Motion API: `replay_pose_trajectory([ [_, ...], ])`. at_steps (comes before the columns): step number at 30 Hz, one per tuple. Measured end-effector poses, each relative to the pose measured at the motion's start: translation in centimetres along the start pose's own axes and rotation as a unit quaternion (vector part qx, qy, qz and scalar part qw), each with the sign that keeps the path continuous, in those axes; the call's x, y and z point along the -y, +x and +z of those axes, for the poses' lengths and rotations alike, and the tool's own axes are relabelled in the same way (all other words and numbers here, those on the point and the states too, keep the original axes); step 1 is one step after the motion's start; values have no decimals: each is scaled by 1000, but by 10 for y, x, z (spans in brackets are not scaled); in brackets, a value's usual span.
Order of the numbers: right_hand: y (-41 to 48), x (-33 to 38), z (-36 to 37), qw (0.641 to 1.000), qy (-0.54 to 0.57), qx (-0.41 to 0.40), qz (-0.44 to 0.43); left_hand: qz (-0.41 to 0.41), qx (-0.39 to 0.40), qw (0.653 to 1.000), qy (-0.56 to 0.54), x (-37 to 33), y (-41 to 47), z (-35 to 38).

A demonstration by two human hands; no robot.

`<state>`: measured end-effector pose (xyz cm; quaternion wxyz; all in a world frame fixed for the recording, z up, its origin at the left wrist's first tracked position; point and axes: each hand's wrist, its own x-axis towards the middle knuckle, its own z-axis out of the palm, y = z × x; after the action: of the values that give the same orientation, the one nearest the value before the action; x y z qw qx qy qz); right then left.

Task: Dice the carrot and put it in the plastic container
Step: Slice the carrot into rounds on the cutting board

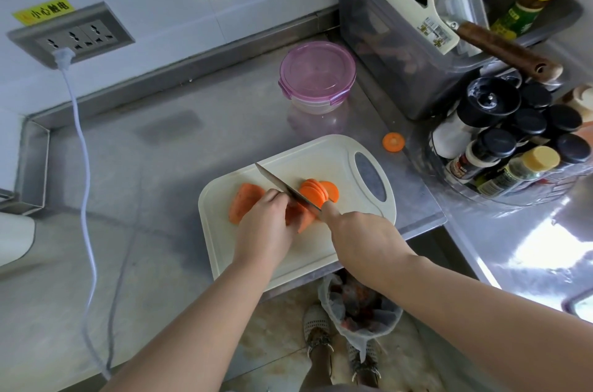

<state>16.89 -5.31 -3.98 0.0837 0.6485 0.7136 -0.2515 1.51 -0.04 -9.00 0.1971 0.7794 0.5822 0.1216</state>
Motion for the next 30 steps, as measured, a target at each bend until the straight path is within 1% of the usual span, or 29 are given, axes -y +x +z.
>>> replay_pose_trajectory([
  [13,-2,-1,2,999,-33,-18,-23,7,-7,1000,30,0,1,0],
  [21,0,1,-1,1000,-12,-1,-29,16,-14,999,31,1,2,2],
  [30,6,4,3,999,-37,11,-20,7,-13,999,37,-1,2,3],
])
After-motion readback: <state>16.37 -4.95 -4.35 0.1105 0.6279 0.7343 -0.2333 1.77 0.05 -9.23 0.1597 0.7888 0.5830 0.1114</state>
